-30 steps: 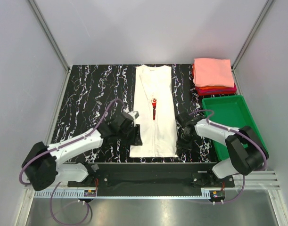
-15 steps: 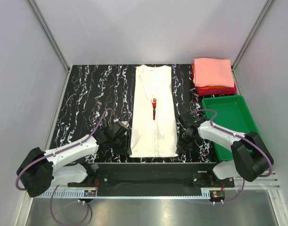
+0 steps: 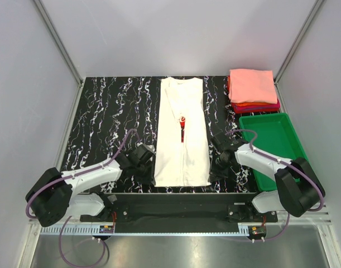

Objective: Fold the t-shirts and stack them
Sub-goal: Fold the tshirt

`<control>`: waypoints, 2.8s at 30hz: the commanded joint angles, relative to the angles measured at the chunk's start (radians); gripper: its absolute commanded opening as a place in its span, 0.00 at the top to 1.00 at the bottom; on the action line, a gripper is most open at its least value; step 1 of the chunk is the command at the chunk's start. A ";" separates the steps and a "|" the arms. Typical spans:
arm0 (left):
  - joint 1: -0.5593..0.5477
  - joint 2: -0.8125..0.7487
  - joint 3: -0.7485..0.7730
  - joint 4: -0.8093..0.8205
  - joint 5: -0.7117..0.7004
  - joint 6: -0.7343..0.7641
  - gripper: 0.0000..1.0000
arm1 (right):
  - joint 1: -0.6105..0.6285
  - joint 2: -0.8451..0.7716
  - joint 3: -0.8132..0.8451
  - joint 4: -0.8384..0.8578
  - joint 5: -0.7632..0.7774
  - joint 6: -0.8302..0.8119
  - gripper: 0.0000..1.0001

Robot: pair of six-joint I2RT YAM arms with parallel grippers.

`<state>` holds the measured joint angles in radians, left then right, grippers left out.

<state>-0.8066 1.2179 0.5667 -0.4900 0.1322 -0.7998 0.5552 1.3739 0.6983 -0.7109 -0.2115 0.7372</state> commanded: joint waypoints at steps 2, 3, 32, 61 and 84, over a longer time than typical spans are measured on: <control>0.001 0.025 -0.002 0.051 0.030 0.005 1.00 | -0.003 -0.029 -0.011 0.018 0.001 -0.009 1.00; 0.001 0.028 -0.004 0.062 0.035 0.004 1.00 | -0.003 -0.027 -0.013 0.018 0.001 -0.010 1.00; 0.293 0.457 0.640 0.042 0.196 0.249 1.00 | -0.086 0.355 0.561 -0.022 0.187 -0.381 1.00; 0.503 0.841 1.157 0.077 0.242 0.300 1.00 | -0.233 0.777 1.287 -0.171 0.175 -0.521 1.00; 0.595 1.071 1.366 0.194 0.336 0.275 0.84 | -0.281 1.047 1.699 -0.237 0.205 -0.581 0.63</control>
<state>-0.2352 2.2890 1.8450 -0.3477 0.4164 -0.5426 0.2958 2.4100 2.2917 -0.9279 -0.0414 0.1799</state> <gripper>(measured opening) 0.130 0.305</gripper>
